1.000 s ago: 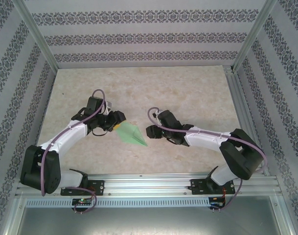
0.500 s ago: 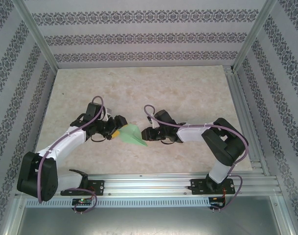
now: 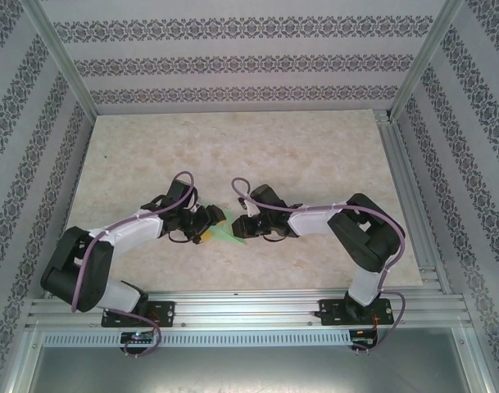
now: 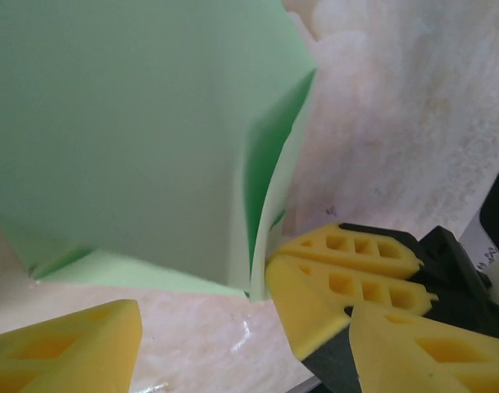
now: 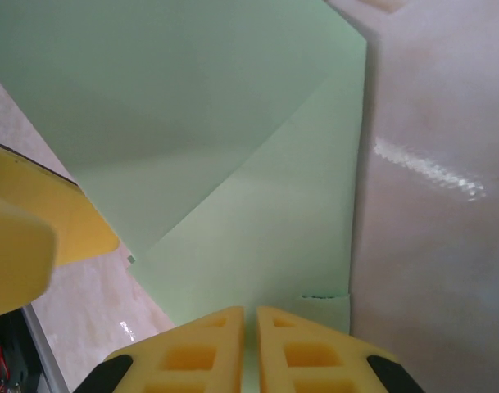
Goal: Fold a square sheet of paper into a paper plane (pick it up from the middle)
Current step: Fold the wing for the fifth time at the center of the table.
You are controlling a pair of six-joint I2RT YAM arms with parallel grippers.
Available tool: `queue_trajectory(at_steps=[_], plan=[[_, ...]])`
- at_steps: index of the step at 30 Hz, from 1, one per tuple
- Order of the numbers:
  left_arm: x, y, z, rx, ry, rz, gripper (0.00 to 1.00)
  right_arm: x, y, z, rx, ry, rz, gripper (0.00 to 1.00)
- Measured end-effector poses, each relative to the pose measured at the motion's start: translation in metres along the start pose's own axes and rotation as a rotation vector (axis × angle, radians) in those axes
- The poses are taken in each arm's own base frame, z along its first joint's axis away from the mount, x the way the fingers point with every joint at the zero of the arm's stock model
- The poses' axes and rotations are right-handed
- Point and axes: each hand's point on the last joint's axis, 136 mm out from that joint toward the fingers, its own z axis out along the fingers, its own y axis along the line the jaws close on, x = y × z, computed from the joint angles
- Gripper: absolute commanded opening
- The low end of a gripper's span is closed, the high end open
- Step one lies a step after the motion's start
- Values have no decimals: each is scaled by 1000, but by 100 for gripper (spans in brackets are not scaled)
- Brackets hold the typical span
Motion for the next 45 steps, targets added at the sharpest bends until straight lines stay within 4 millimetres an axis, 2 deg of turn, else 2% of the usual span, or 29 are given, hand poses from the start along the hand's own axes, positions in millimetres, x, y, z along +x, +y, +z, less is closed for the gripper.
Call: queue_trajectory(at_steps=[9, 12, 14, 16, 21, 24, 25, 30, 35, 38, 41, 45], plan=[[-7, 5, 19, -14, 8, -17, 34, 0, 4, 5, -21, -3, 6, 13], [-6, 8, 25, -22, 18, -18, 31, -1, 4, 5, -24, -7, 12, 14], [-6, 7, 25, -18, 18, -13, 27, -2, 4, 5, -24, -8, 14, 14], [-6, 5, 26, -12, 18, -6, 20, -2, 4, 5, -24, -8, 17, 14], [-6, 4, 26, -8, 16, -2, 10, -2, 4, 5, -24, -9, 18, 15], [-6, 4, 27, -10, 17, 9, 5, 0, 3, 3, -21, -10, 21, 17], [-6, 4, 26, -9, 17, 14, 2, 0, 2, 1, -16, -16, 21, 21], [-8, -12, 26, 48, 20, 74, 0, -4, -3, -32, -3, -97, 59, 30], [-7, -51, 35, 172, 64, 177, 0, -24, -27, -78, 13, -236, 140, 36], [-5, -78, 39, 247, 88, 249, 0, -29, -43, -99, 28, -297, 195, 39], [-7, -98, 44, 317, 97, 306, 0, -29, -51, -111, 31, -326, 225, 41], [-10, -96, 61, 351, 115, 326, 0, -30, -52, -114, 20, -328, 230, 40]])
